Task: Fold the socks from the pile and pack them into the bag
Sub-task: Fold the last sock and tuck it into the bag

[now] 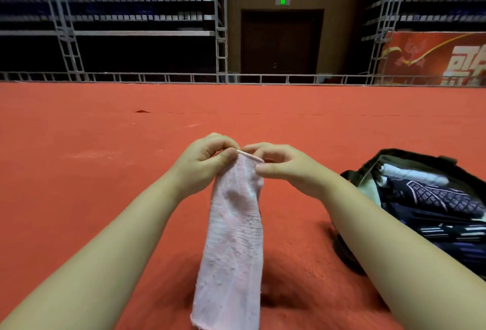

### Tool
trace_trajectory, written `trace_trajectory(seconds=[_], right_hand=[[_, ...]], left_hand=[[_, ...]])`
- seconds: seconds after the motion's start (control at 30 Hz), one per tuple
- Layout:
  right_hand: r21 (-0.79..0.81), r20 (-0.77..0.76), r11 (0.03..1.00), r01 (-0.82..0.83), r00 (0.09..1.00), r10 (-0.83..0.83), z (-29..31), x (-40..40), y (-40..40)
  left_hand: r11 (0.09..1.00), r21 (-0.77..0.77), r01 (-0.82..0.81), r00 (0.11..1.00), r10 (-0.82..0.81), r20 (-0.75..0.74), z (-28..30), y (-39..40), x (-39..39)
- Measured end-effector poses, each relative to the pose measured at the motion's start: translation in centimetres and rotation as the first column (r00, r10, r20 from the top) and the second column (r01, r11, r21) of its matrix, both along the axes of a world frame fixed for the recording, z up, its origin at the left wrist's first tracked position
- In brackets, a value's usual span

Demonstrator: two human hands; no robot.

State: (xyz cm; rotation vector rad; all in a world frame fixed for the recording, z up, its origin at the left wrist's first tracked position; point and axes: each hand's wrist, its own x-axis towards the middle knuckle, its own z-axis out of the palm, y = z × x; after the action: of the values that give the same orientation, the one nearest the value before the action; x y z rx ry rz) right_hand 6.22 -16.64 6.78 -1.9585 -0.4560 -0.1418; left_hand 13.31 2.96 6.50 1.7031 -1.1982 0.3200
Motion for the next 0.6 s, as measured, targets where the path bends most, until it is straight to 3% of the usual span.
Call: trace_trajectory(seconds=[0.07,0.13,0.4,0.53,0.6], right_hand=[[-0.103,-0.006,0.995,0.0,1.0,-0.001,0.2,-0.4,-0.2],[-0.1,-0.022,0.995,0.014,1.0,-0.016,0.4,-0.7,-0.5],[0.219,-0.082,0.966,-0.134,0.984,0.155,2.1,-1.8,-0.5],[0.263,-0.065,0.965,-0.015,0.997,0.034,2.2,-1.2,-1.7],[0.283,-0.107,0.956,0.073,0.993,-0.044,1.7,-0.3,-2.7]], left_hand=[[1.0,-0.01,0.015,0.999,-0.016,-0.038,0.2,0.2,0.0],[0.997,-0.039,0.069,0.987,-0.074,-0.146,0.1,0.4,0.2],[0.971,-0.062,0.233,0.92,-0.24,-0.309,0.6,0.3,-0.1],[0.977,0.057,0.204,0.857,-0.15,-0.493,0.1,-1.3,0.5],[0.982,0.032,0.187,0.821,-0.138,-0.554,-0.6,-2.5,1.3]])
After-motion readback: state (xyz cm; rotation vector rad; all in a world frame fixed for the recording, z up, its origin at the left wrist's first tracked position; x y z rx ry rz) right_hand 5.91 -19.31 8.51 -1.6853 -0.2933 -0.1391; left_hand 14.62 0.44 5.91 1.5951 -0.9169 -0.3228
